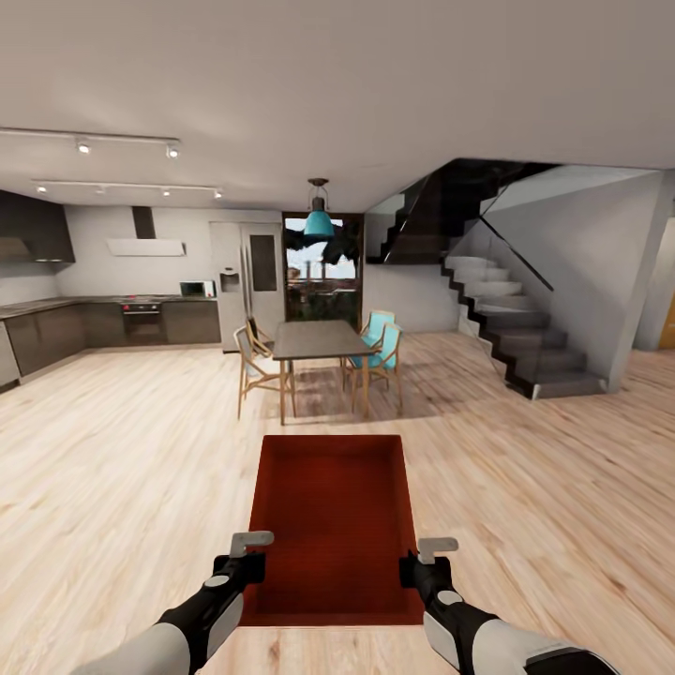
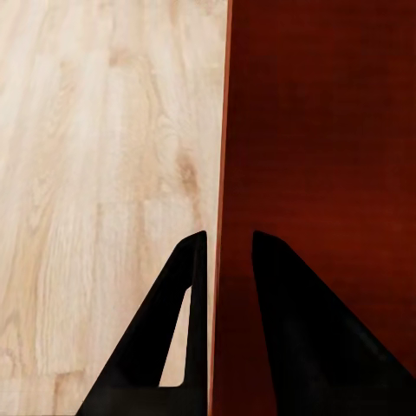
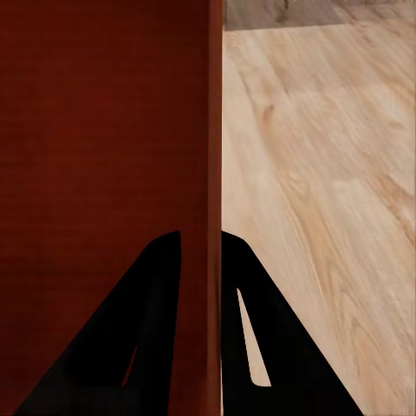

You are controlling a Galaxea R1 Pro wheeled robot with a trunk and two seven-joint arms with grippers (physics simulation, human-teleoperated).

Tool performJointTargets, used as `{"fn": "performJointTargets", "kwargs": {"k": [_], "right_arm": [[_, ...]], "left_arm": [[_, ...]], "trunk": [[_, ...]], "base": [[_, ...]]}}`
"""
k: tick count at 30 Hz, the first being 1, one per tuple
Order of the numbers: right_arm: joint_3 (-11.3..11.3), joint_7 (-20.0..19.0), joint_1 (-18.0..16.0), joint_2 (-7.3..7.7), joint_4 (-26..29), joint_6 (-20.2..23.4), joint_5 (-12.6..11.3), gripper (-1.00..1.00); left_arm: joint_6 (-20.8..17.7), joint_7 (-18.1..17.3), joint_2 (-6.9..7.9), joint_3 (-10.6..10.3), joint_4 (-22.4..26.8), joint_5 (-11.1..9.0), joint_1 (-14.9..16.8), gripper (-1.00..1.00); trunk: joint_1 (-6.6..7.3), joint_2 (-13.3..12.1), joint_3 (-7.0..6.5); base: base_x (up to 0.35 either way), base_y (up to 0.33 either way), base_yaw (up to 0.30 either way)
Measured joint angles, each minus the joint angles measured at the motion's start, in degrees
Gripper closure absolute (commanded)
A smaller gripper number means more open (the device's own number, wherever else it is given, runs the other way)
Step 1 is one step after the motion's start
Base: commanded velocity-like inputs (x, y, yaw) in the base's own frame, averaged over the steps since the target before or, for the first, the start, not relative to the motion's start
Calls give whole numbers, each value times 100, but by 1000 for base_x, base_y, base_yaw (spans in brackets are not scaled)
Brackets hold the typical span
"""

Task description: Move the two storage containers from the living room to the garage. In the garage, place one container on the floor and stack the other container on top of it (either order is fine).

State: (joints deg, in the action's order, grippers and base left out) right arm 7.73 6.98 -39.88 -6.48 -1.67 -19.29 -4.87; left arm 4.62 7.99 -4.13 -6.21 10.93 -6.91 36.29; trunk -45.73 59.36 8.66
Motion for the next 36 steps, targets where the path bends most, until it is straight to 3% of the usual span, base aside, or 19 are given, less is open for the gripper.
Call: {"fn": "performJointTargets", "kwargs": {"k": [36], "right_arm": [[2,0,1,1,-2,-3,-4,100]], "left_arm": [[1,-2,-2,6,-7,7,2,100]], "trunk": [[0,0,0]], "base": [[321,0,-231]]}}
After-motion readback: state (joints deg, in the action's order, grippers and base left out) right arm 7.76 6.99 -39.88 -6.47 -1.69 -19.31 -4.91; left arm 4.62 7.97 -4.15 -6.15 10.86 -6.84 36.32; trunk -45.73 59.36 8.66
